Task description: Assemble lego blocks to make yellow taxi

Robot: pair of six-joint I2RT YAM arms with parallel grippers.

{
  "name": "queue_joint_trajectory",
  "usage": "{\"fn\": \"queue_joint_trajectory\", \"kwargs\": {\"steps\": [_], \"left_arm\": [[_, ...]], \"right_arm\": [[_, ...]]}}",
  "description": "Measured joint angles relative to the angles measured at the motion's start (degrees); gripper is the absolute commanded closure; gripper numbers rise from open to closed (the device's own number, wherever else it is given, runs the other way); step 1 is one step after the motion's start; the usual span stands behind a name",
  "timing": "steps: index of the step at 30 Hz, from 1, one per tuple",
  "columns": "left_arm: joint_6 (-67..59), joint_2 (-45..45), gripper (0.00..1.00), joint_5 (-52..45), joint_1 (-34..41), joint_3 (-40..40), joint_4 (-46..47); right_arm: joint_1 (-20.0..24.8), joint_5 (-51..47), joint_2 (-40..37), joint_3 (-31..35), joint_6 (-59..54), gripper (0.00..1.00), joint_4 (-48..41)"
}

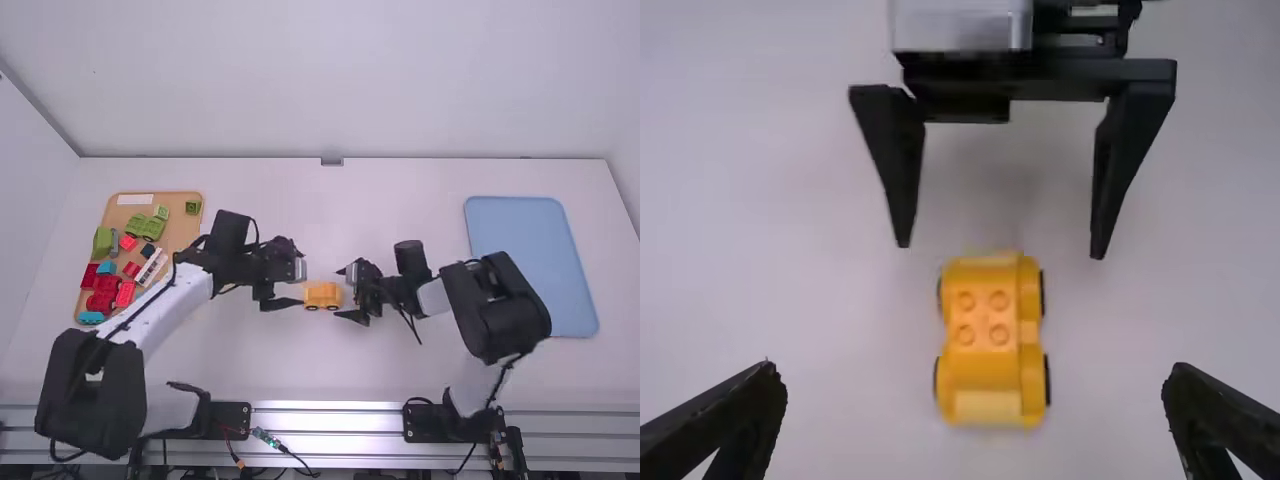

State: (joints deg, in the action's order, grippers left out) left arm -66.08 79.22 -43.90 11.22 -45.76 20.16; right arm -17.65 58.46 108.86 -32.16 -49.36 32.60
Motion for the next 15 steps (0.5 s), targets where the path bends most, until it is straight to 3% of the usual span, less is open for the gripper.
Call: {"fn": "queue_joint_trajectory", "kwargs": {"steps": [13, 15], "left_arm": [[-2.8, -1.6, 0.01, -11.1, -18.2, 0.0, 1.8], [-4.8, -1.6, 0.01, -13.4, -20.4, 0.0, 3.7]], "right_arm": [[-8.1, -4.9, 9.5, -9.0, 5.5, 0.0, -0.2], [-9.0, -6.5, 9.9, -9.1, 6.2, 0.07, -0.2]]}}
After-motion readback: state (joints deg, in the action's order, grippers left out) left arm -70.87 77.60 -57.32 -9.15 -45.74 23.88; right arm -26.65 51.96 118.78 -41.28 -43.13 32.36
